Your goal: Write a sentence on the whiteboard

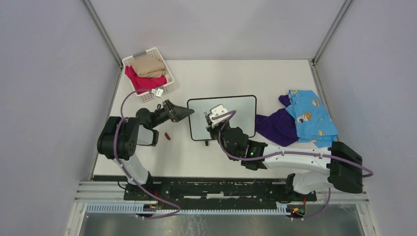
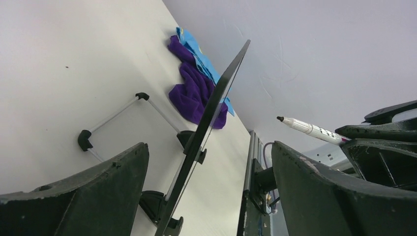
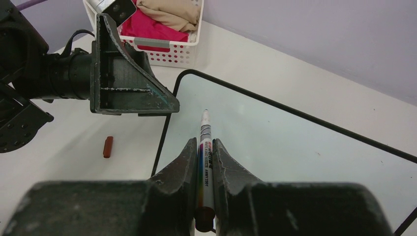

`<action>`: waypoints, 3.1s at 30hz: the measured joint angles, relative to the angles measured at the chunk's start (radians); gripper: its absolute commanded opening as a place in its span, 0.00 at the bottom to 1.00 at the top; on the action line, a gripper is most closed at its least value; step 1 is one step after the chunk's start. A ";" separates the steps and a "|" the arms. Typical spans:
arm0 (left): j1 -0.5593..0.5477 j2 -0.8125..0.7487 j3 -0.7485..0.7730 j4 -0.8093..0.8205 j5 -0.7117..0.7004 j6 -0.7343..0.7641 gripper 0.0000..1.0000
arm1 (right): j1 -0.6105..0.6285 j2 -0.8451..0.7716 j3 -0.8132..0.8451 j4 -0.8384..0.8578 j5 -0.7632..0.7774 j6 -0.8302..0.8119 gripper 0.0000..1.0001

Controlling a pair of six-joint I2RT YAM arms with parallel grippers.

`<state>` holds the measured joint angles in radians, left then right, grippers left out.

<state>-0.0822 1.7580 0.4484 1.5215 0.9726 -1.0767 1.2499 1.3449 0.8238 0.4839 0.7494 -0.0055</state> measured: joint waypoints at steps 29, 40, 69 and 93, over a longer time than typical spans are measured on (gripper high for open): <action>0.078 -0.542 0.323 -1.373 -0.706 0.389 1.00 | 0.000 -0.167 -0.087 -0.010 -0.065 0.000 0.00; 0.049 -0.617 0.170 -1.278 -0.531 0.494 0.96 | 0.000 -0.176 -0.093 -0.015 -0.060 0.000 0.00; -0.069 -0.349 0.073 -0.894 -0.100 0.562 0.71 | 0.000 -0.216 -0.135 -0.022 -0.082 0.000 0.00; -0.037 -0.066 -0.050 -0.195 -0.027 0.286 0.50 | 0.005 -0.039 -0.092 0.008 -0.110 -0.040 0.00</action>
<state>-0.1192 1.6920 0.3985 1.3266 0.9455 -0.7910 1.2549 1.3064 0.7319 0.4915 0.6395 -0.0460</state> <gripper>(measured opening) 0.508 0.179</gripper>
